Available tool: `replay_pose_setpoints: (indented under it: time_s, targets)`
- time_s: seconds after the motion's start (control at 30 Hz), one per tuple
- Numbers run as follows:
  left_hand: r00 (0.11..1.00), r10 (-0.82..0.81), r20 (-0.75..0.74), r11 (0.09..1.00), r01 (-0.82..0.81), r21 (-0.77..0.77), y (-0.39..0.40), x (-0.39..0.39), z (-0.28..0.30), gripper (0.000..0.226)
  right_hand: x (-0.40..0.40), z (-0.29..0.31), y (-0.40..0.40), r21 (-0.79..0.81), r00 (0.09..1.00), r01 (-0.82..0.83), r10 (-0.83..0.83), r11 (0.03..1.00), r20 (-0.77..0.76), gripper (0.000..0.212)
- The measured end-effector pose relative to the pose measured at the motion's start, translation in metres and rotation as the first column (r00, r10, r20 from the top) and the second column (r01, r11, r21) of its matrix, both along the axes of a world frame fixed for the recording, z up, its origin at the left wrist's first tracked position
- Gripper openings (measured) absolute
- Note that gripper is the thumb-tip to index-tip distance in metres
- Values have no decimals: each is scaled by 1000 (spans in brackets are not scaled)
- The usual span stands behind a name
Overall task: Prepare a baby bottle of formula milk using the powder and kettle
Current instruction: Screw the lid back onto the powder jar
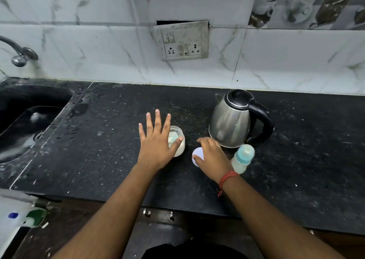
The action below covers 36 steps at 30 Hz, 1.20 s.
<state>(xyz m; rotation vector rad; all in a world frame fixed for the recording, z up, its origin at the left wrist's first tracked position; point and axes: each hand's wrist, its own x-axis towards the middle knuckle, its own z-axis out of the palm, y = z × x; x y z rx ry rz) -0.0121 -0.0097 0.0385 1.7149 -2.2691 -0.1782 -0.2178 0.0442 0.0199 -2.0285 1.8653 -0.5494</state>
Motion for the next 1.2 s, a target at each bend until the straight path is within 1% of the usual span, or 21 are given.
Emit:
replay_pose_setpoints:
  time_s: [0.1, 0.2, 0.3, 0.4, 0.47, 0.5, 0.6, 0.67, 0.73, 0.77, 0.87, 0.93, 1.0, 1.1, 1.13, 1.2]
  targets:
    - [1000, 8, -1, 999, -8, 49, -4, 15, -9, 93, 5, -17, -8, 135, 990, 51, -32, 990, -139, 68]
    - [1000, 12, -11, 996, -11, 90, -8, 28, -16, 101, 10, -29, -13, 219, 974, 120, -72, 968, -216, 74]
    - [998, 8, -55, 986, 2, 165, -13, 35, -22, 110, 14, -38, -17, 207, 960, 124, -65, 971, -271, 65]
    - [995, 5, -103, 965, 22, 262, -17, 38, -29, 118, 14, -43, -16, 186, 963, 123, -72, 975, -258, 58]
    - [989, -5, -146, 951, 50, 306, -19, 38, -33, 123, 14, -42, -17, 142, 976, 137, -109, 980, -191, 54]
    - [985, -7, -174, 943, 64, 326, -20, 38, -35, 125, 15, -39, -18, 103, 982, 158, -145, 982, -121, 53]
    - [968, 9, -249, 924, 87, 373, -23, 36, -41, 129, 21, -20, -32, -74, 956, 264, -251, 962, 151, 51]
    - [955, 21, -296, 910, 104, 401, -24, 33, -46, 130, 28, 1, -44, -132, 919, 295, -244, 946, 311, 48]
    - [934, 37, -356, 900, 124, 418, -25, 30, -49, 130, 36, 19, -54, -168, 914, 222, -145, 961, 379, 46]
    - [920, 44, -391, 898, 135, 420, -24, 28, -50, 128, 40, 26, -59, -174, 929, 148, -76, 974, 362, 46]
    - [873, 66, -484, 896, 162, 414, -24, 23, -55, 124, 49, 36, -69, -116, 979, -96, 115, 989, 171, 51]
    - [832, 109, -545, 891, 162, 425, -27, 20, -62, 121, 53, 37, -75, -65, 979, -191, 195, 979, 58, 53]
    - [790, 133, -598, 897, 160, 412, -28, 20, -67, 113, 56, 36, -78, -17, 973, -230, 230, 973, -7, 55]
    - [719, 160, -676, 903, 170, 396, -27, 20, -69, 87, 57, 35, -79, 37, 971, -233, 235, 972, -41, 58]
    - [699, 158, -697, 904, 182, 388, -26, 20, -69, 83, 57, 34, -80, 44, 970, -238, 240, 970, -46, 58]
    - [675, 147, -723, 906, 201, 372, -26, 20, -70, 82, 57, 34, -82, 58, 961, -270, 273, 961, -53, 59]
